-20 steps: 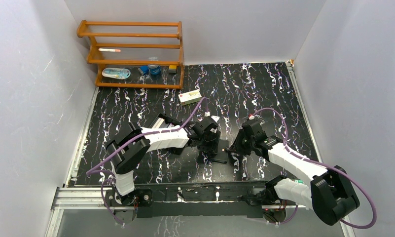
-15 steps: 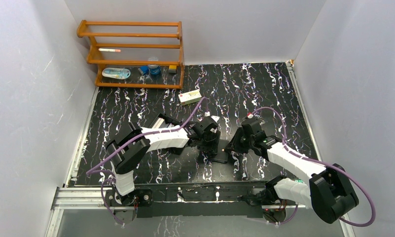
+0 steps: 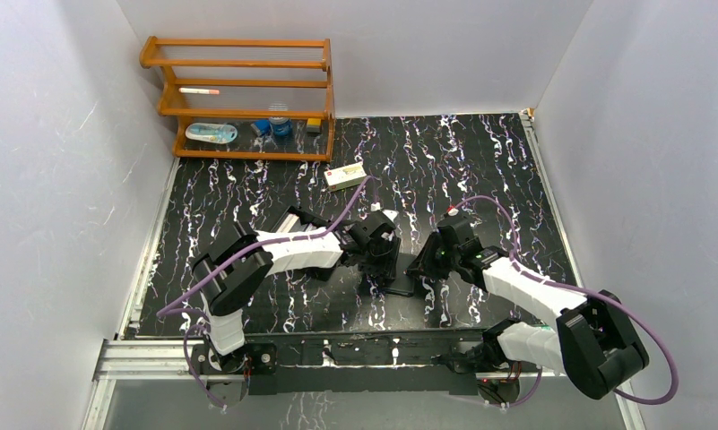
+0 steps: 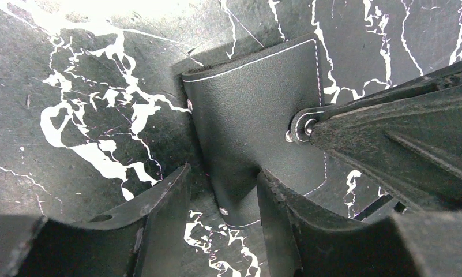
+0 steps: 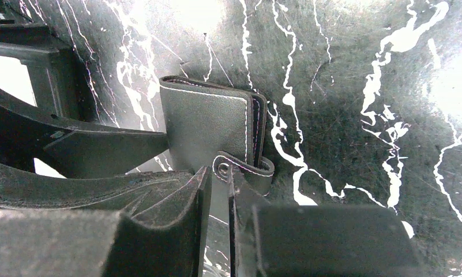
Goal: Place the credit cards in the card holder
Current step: Close the card holder at the center of the board.
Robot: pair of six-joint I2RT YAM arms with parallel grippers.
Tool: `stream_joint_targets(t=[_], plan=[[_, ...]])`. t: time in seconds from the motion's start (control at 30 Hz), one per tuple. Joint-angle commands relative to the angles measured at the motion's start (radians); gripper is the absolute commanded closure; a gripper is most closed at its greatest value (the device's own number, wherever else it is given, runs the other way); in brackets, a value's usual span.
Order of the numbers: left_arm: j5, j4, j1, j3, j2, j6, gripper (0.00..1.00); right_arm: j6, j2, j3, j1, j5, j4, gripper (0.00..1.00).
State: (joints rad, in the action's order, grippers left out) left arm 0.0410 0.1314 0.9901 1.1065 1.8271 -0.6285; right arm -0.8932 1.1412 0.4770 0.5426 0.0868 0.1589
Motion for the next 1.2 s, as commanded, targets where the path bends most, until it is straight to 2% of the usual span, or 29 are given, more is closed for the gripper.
stream_joint_targets(t=[0.0,0.1,0.33,0.57,1.17], plan=[[0.054,-0.031,-0.006,-0.024,-0.042,-0.020,0.55,-0.013,0.007,-0.007,-0.004,0.021,-0.043,0.76],[0.100,-0.071,-0.016,-0.040,-0.051,-0.046,0.54,-0.020,0.012,-0.014,-0.004,0.038,-0.062,0.76],[0.084,-0.036,-0.019,-0.019,-0.062,-0.035,0.51,-0.019,0.028,-0.010,-0.004,0.045,-0.064,0.75],[0.098,-0.051,-0.042,-0.042,-0.085,-0.046,0.60,-0.013,0.033,-0.002,-0.004,0.033,-0.047,0.75],[0.102,-0.064,-0.046,-0.056,-0.027,0.000,0.63,0.006,0.070,0.032,-0.002,0.064,-0.046,0.76]])
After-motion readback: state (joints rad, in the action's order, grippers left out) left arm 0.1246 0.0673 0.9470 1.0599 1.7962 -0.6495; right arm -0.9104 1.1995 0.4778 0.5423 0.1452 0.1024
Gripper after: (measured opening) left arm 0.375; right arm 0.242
